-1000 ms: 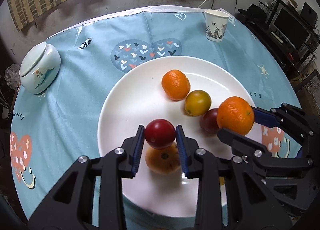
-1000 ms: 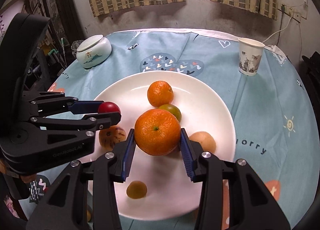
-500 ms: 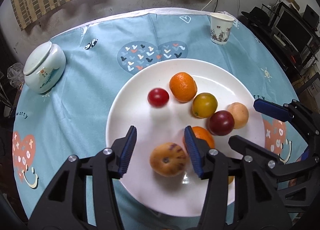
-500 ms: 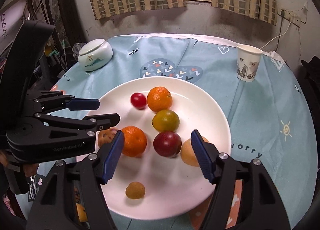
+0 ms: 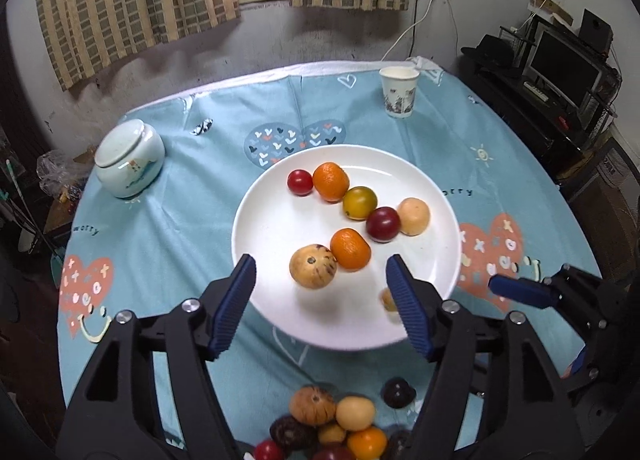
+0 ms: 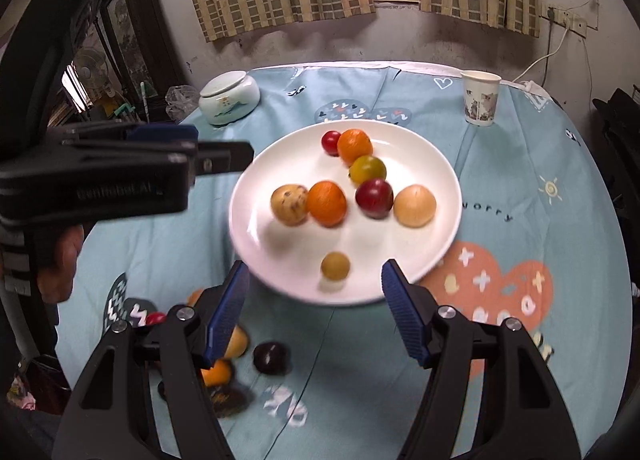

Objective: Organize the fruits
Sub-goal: 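Lift both tools off the plate and move back over the fruit cluster, then grasp a dark purple plum with the left tool while the right tool grasps another dark plum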

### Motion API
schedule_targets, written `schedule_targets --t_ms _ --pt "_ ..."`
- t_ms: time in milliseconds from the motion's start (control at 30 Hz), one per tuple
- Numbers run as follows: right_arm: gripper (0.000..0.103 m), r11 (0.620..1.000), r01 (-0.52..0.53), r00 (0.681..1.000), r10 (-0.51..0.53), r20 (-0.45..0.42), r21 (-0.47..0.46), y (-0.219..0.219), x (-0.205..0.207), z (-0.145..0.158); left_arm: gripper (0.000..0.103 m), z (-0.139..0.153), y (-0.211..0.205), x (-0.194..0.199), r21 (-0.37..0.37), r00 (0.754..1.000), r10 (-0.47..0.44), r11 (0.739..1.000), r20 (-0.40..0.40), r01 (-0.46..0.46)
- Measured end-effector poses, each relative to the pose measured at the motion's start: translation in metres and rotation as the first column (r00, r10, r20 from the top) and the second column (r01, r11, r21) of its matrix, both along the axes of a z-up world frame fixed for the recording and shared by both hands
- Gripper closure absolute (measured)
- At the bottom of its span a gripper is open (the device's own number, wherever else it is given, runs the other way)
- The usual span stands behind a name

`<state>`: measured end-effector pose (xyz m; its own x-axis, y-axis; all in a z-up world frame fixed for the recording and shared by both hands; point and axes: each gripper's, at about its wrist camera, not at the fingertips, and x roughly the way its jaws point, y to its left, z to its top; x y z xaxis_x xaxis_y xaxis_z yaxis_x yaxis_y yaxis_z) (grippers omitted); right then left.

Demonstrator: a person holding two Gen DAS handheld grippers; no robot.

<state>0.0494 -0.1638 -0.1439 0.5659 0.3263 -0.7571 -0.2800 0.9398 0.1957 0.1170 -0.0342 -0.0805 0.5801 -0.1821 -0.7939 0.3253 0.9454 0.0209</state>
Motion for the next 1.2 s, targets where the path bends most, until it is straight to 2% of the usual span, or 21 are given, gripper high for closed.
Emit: schedule_targets --t_ms 200,400,533,667,767,967,1067,1167,1200 --pt "0.034 1.000 -0.008 1.000 0.008 0.011 -0.007 0.003 -0.045 0.006 0.027 0.023 0.003 -0.046 0.002 0.999 -0.004 1.000 0.053 0.004" --pt "0.034 0.999 -0.031 0.999 0.032 0.016 -0.032 0.010 -0.079 0.005 0.023 0.022 0.032 -0.083 -0.002 0.998 0.034 0.999 0.058 -0.034" --pt "0.034 0.993 -0.062 0.998 0.061 -0.015 -0.103 0.018 -0.101 -0.016 0.023 -0.003 0.084 -0.106 0.000 0.990 0.137 0.991 -0.015 -0.137" --pt "0.034 0.990 -0.094 0.993 0.085 -0.088 -0.108 0.026 -0.116 -0.042 0.023 -0.032 0.132 -0.131 0.019 0.968 0.235 0.972 -0.091 -0.234" --pt "0.034 0.986 -0.128 0.987 0.116 -0.110 -0.111 0.038 -0.122 -0.054 0.023 -0.048 0.152 -0.151 0.020 0.954 0.265 0.964 -0.139 -0.265" --pt "0.034 0.976 -0.204 0.973 0.193 -0.129 -0.077 0.062 -0.124 -0.060 0.023 -0.080 0.153 -0.179 0.028 0.941 0.253 0.967 -0.224 -0.253" --pt "0.034 0.960 -0.277 0.956 0.270 -0.114 -0.049 0.085 -0.125 -0.060 0.023 -0.085 0.149 -0.182 0.027 0.939 0.248 0.968 -0.240 -0.249" --pt "0.034 0.942 -0.330 0.939 0.321 -0.119 -0.064 0.108 -0.121 -0.065 0.023 -0.086 0.151 -0.183 0.031 0.936 0.254 0.967 -0.244 -0.255" --pt "0.039 0.937 -0.342 0.935 0.332 -0.124 -0.069 0.113 -0.119 -0.067 0.023 -0.086 0.153 -0.183 0.034 0.933 0.262 0.965 -0.247 -0.262"
